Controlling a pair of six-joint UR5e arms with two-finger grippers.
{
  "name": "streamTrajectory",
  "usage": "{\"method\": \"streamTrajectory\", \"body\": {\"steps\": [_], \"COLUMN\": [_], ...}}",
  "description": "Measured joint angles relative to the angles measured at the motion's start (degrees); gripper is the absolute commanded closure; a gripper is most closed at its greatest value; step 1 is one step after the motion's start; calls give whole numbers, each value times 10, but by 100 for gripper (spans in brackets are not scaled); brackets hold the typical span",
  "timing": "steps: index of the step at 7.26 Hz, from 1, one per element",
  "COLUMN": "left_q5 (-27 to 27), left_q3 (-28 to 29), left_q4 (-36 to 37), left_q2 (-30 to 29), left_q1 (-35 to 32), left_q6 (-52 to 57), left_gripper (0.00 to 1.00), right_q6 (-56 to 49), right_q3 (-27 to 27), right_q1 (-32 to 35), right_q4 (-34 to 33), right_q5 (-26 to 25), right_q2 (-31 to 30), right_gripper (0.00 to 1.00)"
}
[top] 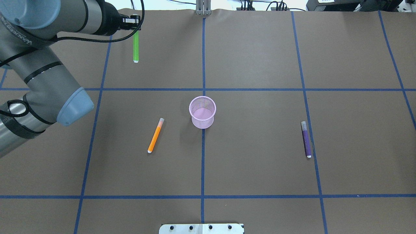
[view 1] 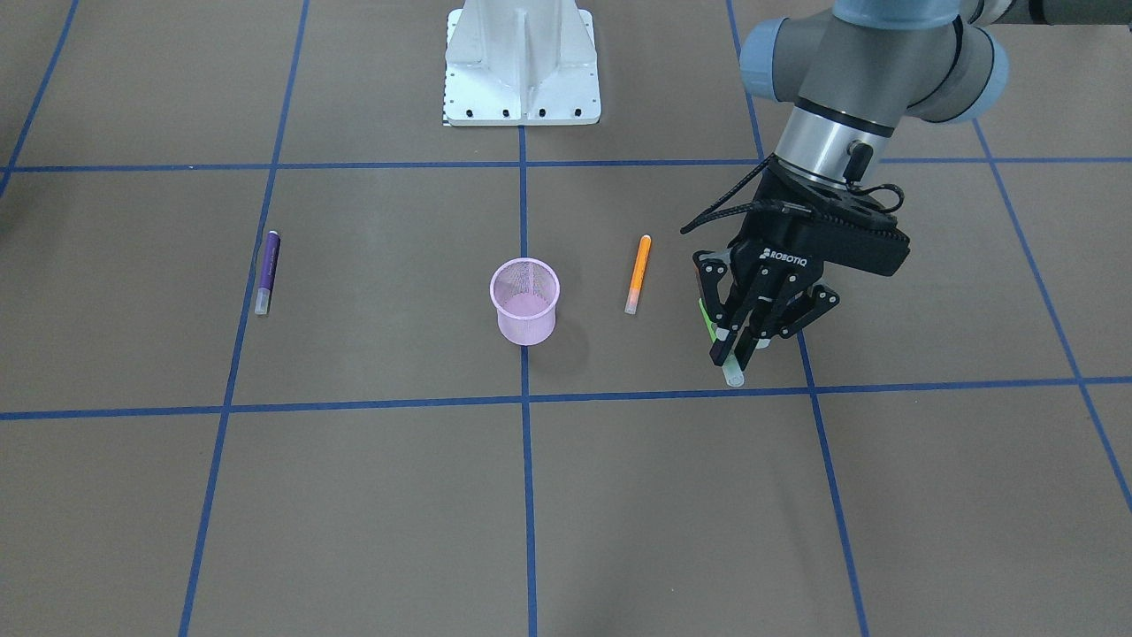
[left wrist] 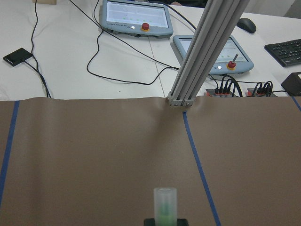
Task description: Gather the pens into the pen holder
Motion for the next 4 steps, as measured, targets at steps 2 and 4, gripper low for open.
{"method": "streamTrajectory", "body": {"steps": [2, 4], "left_q5": [0, 0], "left_q3": [2, 1], "left_q4": [0, 0], "left_q2": [0, 0], "left_q1": [0, 0], "left_q6": [0, 0], "left_gripper": [100, 100], "right_q6": [-2, -7], "right_q3": [0, -3], "right_q1": [0, 0], "right_q4": [-1, -1], "right_q5": [0, 0], "right_q2": [0, -1], "right_gripper": [59, 74]}}
